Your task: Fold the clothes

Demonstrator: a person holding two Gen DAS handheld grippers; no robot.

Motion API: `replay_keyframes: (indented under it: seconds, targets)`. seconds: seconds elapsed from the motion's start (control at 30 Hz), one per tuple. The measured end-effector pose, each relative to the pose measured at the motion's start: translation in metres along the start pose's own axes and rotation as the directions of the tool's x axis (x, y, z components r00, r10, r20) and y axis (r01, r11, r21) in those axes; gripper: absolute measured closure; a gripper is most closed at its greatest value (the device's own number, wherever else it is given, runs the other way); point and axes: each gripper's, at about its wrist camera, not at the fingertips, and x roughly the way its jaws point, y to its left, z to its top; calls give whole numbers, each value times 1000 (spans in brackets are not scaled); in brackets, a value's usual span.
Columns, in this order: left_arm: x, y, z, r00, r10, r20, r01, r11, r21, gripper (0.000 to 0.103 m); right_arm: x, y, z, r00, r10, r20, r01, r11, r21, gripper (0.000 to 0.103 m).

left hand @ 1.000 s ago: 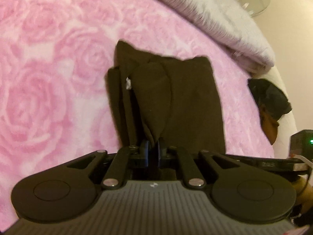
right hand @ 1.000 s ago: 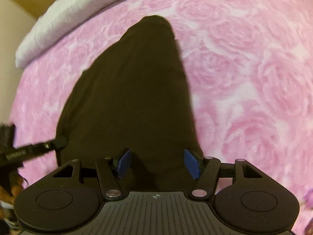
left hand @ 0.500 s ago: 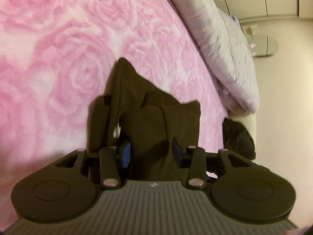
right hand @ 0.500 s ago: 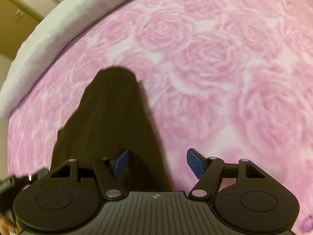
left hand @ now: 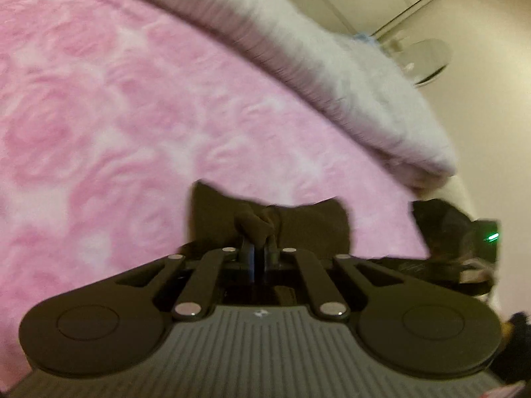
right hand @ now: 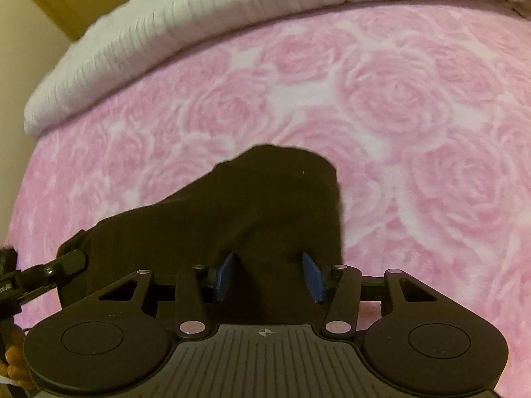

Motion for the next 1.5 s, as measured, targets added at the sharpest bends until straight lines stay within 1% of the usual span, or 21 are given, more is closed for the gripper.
replay_keyframes:
  seconds: [0.1,0.2,0.27,0.33,0.37,0.43,0.53,0.6,0.77,0.83,0.9,0.93,1.07,1.17,1.23,1.3,1.33,1.37,1.4,1.43,1.5]
  targets:
    - [-1,8,-4,999,47,9,-47,999,-1,101,4,7,-2,999,38,-3,-38,998,-42,53]
    - [22,8,-2,994,99,-52,-97,994,48,100,13,14,-6,1000,2,-6,-2,995,-104,53]
    - [41,8,2,987,124,-103,-114,989,96,98,17,10,-7,1000,-15,6,15,996,-85,52]
    - [43,8,9,986,120,-120,-110,990,86,93,8,5,-6,999,-21,33,22,999,-42,52]
    - [38,9,12,984,130,-118,-122,990,74,90,-1,4,-7,998,-35,56,37,999,-34,51]
    - [14,15,10,985,150,-83,-149,989,14,78,-24,0,-11,992,-56,110,59,998,-31,38]
    - [-26,19,3,986,162,-40,-165,984,-70,78,-60,-10,-27,991,-47,125,48,999,-1,34]
    - [-58,6,-9,990,140,-27,-142,988,-67,78,-83,-10,-46,994,-48,99,48,999,1,34]
    - [-85,-59,-55,988,118,-99,-101,982,160,78,-108,7,-107,999,-23,47,28,995,-97,35]
    - [-88,-66,-75,980,145,-135,-123,980,156,79,-109,16,-129,998,-60,32,64,988,-138,35]
    - [-98,-53,-92,971,172,-168,-164,985,62,81,-112,12,-144,998,-58,16,59,994,-94,34]
    - [-105,-44,-101,967,165,-193,-168,986,-1,80,-115,7,-151,999,-51,7,51,997,-54,34]
    - [-118,-25,-126,957,141,-254,-178,975,-131,74,-123,-11,-169,999,-36,-19,37,998,47,34]
    - [-114,-9,-136,967,88,-238,-151,953,-264,74,-120,-17,-175,1000,4,-20,-1,993,116,34]
    - [-110,1,-140,978,52,-201,-117,937,-329,81,-114,-21,-176,999,28,-28,-23,986,163,34]
    - [-111,5,-141,986,18,-164,-74,937,-342,101,-107,-25,-179,998,42,-37,-33,979,200,35]
    - [-113,4,-142,988,7,-155,-58,943,-327,101,-106,-26,-180,999,37,-39,-28,977,210,35]
    - [-113,3,-144,983,24,-180,-74,958,-279,102,-106,-27,-182,999,12,-46,-2,978,208,39]
    - [-114,1,-146,978,42,-205,-90,969,-229,102,-106,-27,-184,998,-15,-60,26,981,193,55]
    - [-114,0,-148,971,63,-229,-106,977,-183,101,-105,-28,-186,996,-42,-74,55,982,180,62]
    - [-108,8,-153,961,101,-257,-145,977,-156,101,-101,-33,-191,993,-70,-97,85,982,169,63]
